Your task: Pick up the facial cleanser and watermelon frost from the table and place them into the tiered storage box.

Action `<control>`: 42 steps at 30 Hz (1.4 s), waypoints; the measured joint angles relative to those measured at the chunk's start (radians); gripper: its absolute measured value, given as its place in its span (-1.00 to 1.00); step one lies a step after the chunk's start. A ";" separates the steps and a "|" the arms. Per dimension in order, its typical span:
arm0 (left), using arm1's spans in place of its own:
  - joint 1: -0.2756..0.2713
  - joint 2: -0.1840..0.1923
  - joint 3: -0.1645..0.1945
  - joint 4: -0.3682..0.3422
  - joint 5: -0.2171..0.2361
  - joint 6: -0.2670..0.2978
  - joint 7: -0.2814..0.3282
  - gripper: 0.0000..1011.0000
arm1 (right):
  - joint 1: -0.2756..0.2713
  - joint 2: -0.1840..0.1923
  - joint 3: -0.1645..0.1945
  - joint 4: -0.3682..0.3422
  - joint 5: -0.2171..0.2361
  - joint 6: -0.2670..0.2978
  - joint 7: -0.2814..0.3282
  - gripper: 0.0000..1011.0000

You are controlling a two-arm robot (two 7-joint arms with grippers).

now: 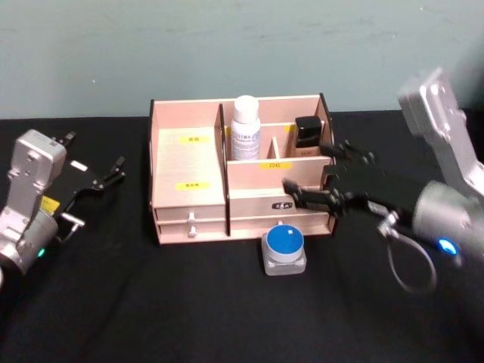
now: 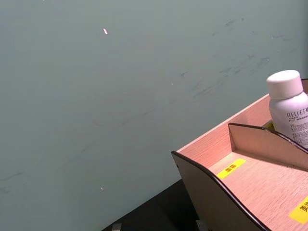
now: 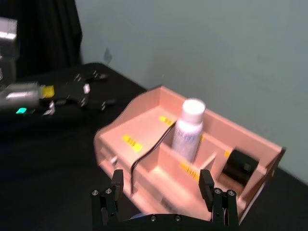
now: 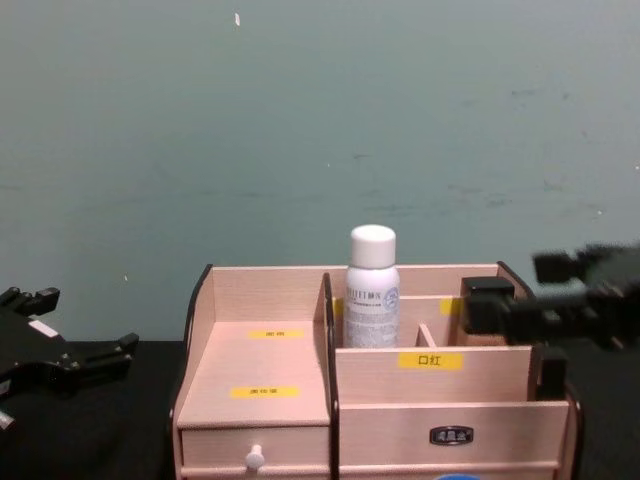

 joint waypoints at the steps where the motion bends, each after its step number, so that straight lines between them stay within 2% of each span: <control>1: 0.000 0.000 0.000 0.000 0.000 0.000 0.000 0.98 | -0.041 0.022 0.013 -0.031 0.008 0.003 -0.006 0.98; 4: 0.000 0.000 0.000 0.000 0.000 0.000 0.000 0.98 | -0.108 0.056 0.030 -0.075 0.019 0.004 -0.017 0.98; 8: 0.000 0.000 0.000 0.000 0.000 0.000 0.000 0.98 | -0.174 0.084 0.042 -0.104 0.028 0.005 -0.028 0.98; 11: 0.000 0.000 0.000 0.000 0.000 0.000 0.000 0.98 | -0.208 0.094 0.042 -0.109 0.028 0.011 -0.041 0.98; 16: 0.000 0.000 0.000 0.000 0.000 0.000 0.000 0.98 | -0.231 0.087 0.028 -0.099 0.009 0.024 -0.069 0.98; 21: 0.000 0.000 0.000 0.000 0.000 0.000 0.000 0.98 | -0.228 0.064 0.002 -0.074 -0.029 0.043 -0.092 0.98; 30: 0.000 0.000 0.000 0.000 0.000 0.000 0.000 0.98 | -0.181 0.010 -0.053 -0.009 -0.097 0.070 -0.095 0.98; 42: 0.000 0.000 0.000 0.000 0.000 0.000 0.000 0.98 | -0.133 -0.042 -0.086 0.043 -0.162 0.073 -0.085 0.98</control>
